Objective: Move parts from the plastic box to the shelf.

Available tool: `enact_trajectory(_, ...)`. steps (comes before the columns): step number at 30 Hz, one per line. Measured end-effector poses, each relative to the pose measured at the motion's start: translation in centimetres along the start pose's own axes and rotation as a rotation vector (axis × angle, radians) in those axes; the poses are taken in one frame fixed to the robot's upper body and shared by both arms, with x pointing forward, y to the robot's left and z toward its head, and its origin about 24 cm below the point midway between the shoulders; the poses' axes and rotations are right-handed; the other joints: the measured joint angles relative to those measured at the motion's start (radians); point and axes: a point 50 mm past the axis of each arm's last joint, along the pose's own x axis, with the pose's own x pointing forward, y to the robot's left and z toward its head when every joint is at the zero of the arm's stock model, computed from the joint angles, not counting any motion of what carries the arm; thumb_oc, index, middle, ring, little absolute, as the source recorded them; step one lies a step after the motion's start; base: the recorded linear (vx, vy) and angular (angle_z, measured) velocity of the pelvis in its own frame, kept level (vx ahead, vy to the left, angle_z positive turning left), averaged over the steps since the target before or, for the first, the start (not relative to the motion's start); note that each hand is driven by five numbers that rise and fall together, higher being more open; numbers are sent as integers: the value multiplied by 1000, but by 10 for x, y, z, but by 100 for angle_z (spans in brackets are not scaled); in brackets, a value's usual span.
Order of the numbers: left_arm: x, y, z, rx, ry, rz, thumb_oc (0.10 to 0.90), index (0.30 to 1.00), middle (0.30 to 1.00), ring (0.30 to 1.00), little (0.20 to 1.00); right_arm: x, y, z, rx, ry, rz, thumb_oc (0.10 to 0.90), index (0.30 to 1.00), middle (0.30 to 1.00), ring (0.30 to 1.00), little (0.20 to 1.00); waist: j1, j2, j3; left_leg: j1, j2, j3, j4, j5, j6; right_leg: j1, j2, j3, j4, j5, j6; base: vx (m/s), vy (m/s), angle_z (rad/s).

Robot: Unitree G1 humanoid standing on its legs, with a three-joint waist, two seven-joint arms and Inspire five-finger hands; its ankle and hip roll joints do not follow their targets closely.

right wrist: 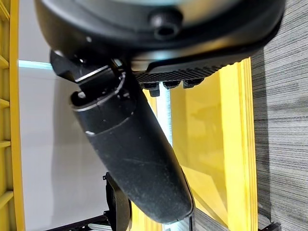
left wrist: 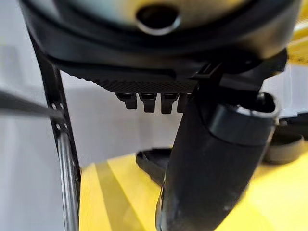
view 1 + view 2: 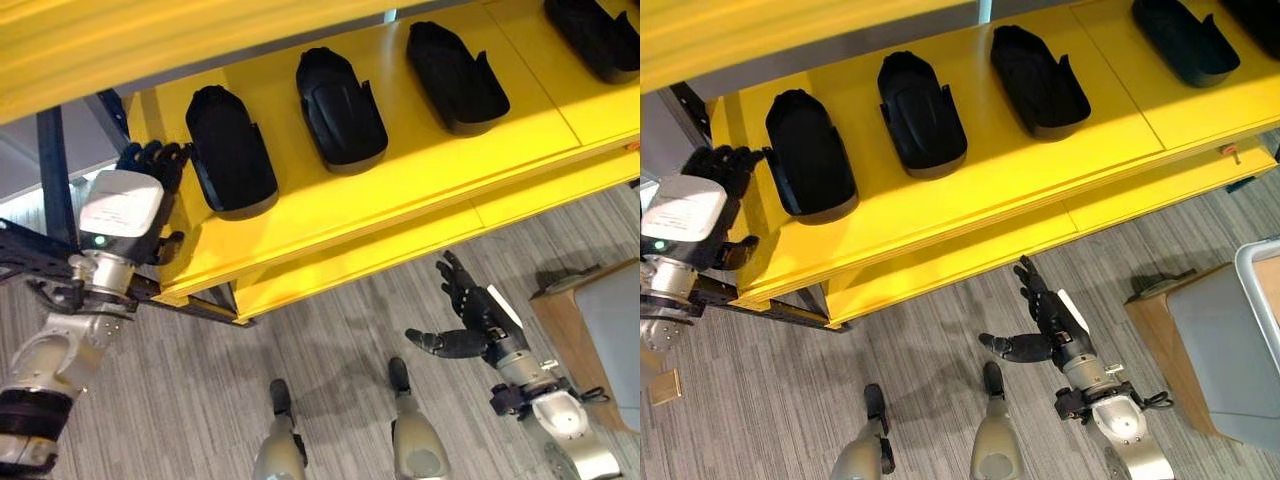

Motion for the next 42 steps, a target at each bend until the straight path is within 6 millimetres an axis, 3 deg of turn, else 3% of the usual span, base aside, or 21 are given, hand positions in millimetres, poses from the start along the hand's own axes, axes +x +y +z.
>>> enact_trajectory(6, -9, 13, 28, -109, -116, 71, 900, 1000, 1000, 1000, 1000, -2, -2, -1, 3, 10, -14, 900, 1000, 1000, 1000, 1000, 22, 0, 0, 8, 0, 0, 0, -4, 7, 8, 0, 0, 0, 0, 0, 0, 0, 0)
enact_trajectory(14, -42, -12, 70, -515, -73, 4, 900, 1000, 1000, 1000, 1000, -3, -6, 0, -3, 6, -32, 900, 1000, 1000, 1000, 1000, 18, 6, -3, 13, 1, -2, 0, -8, 8, 13, 0, -1, 2, -1, -1, 0, 0, 0)
enact_trajectory(22, -56, -32, 92, -733, -35, -91, 900, 1000, 1000, 1000, 1000, -2, -6, 2, -2, -1, -38, 900, 1000, 1000, 1000, 1000, 21, 6, -4, 13, 0, -6, 2, -7, 8, 17, 0, -4, 2, -1, -1, -1, -1, 0)
enact_trajectory(31, -53, -40, 106, -776, -64, -131, 900, 1000, 1000, 1000, 1000, 0, -5, 6, -11, -19, -49, 900, 1000, 1000, 1000, 1000, 17, 7, -5, 13, 0, -16, 4, -7, 8, 20, 0, -5, 3, -1, -1, -1, -1, 0)
enact_trajectory(42, -43, -88, 110, -779, 82, -252, 900, 1000, 1000, 1000, 1000, 4, 0, 6, -16, -19, -43, 900, 1000, 1000, 1000, 1000, 1, 6, -15, 12, 0, -15, 5, -6, 9, 18, 1, -4, 7, -1, -2, 0, 0, 0)
